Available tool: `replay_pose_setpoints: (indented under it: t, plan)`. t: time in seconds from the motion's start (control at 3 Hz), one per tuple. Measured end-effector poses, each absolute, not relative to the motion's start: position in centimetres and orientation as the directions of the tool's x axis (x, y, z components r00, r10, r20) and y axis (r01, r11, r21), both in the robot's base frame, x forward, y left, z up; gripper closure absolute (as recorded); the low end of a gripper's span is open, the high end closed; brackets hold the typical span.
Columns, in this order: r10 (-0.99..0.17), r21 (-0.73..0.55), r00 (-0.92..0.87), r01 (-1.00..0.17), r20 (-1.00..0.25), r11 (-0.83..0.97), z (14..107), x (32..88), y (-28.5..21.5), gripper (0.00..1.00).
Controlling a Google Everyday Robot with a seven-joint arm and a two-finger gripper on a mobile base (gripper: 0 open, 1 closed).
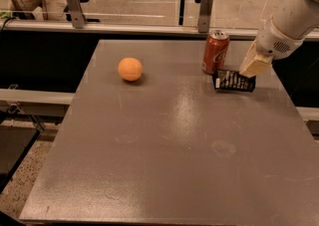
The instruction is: Move rxbar chocolate near coke can
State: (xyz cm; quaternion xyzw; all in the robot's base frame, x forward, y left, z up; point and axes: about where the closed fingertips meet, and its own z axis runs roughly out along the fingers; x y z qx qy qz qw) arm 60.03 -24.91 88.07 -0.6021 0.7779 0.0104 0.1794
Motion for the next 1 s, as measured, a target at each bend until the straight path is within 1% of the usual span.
replay_pose_setpoints:
  t: [0.33,0.67,1.0]
  plan:
    - [-0.933,-0.196,-0.211,-0.942,-0.290,0.274,87.82,60.18,-24.80,0.19]
    - [-0.934,-0.194,-0.210,-0.942,-0.291,0.272,87.58,60.28,-24.67,0.00]
    - [-0.934,-0.194,-0.210,-0.942,-0.291,0.272,87.58,60.28,-24.67,0.00]
